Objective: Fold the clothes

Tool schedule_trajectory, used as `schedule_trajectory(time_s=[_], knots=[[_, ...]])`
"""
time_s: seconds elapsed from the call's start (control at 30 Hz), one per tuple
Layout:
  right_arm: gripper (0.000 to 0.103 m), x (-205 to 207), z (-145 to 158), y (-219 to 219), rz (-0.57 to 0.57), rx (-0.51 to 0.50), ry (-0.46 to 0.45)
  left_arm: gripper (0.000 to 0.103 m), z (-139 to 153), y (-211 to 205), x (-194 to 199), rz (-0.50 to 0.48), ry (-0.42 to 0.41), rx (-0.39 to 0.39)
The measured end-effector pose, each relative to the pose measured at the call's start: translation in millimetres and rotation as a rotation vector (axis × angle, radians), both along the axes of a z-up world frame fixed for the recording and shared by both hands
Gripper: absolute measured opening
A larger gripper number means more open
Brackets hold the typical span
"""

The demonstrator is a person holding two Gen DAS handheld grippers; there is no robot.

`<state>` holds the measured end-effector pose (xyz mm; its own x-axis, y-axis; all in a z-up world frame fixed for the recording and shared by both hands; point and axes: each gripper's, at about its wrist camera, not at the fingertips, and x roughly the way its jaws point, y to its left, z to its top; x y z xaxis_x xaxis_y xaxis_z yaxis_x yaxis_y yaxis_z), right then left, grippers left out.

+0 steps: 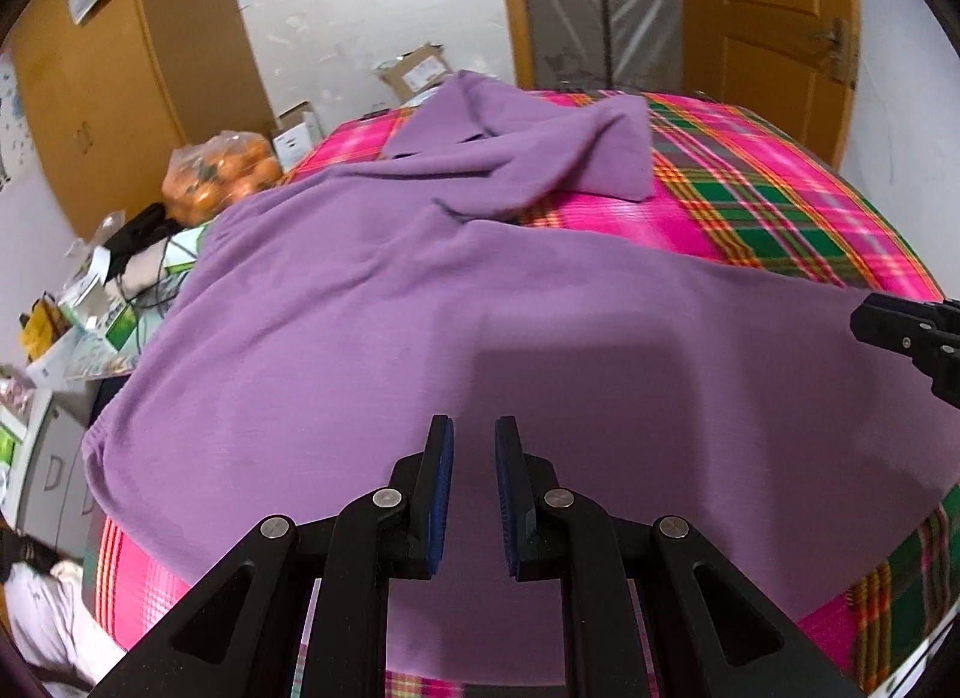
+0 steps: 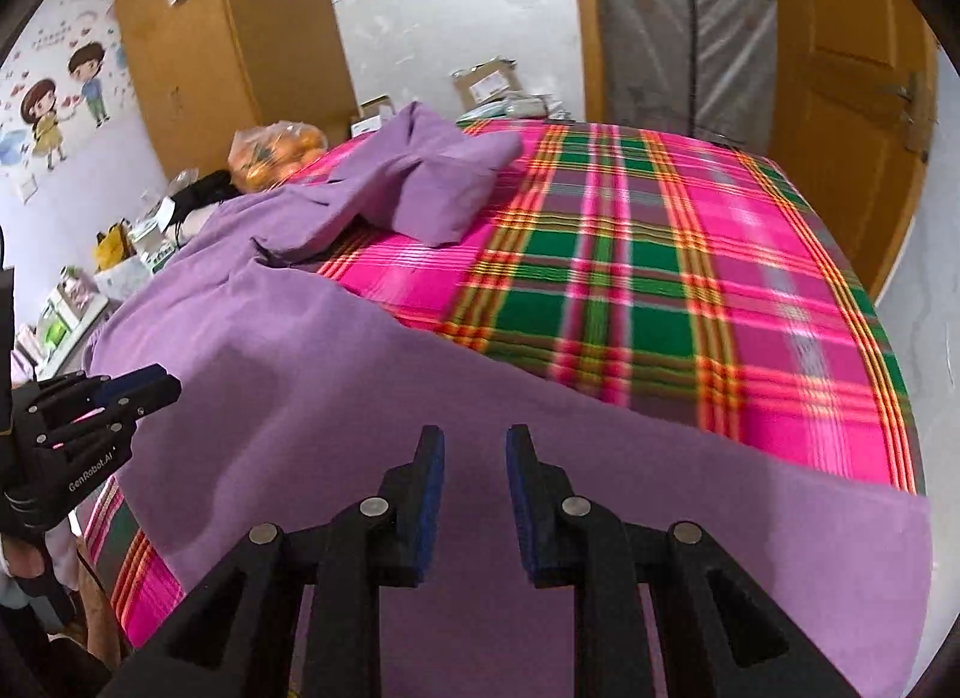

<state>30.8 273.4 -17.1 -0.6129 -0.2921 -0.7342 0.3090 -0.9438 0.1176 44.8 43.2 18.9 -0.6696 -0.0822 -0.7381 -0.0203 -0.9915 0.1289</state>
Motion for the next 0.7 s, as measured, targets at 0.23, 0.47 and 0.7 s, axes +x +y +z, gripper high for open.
schedule_trajectory(time_s=[0.23,0.47,0.7], knots=[[0.022,-19.4,-1.5,-27.6,0.047,0.024,-0.017,0.015,-2.7,-31.8,-9.5,0.069,-0.002,0.015],[0.022,-37.4,-12.9,-34.8,0.033,0.077,-0.055,0.015,-13.8,-107.6,-7.9,0.222,0.009,0.036],[0.022,-43.6,-11.2,-38.8,0.030,0.076,-0.053,0.017,-19.3,-202.1,9.6,0.449,0.025,0.065]])
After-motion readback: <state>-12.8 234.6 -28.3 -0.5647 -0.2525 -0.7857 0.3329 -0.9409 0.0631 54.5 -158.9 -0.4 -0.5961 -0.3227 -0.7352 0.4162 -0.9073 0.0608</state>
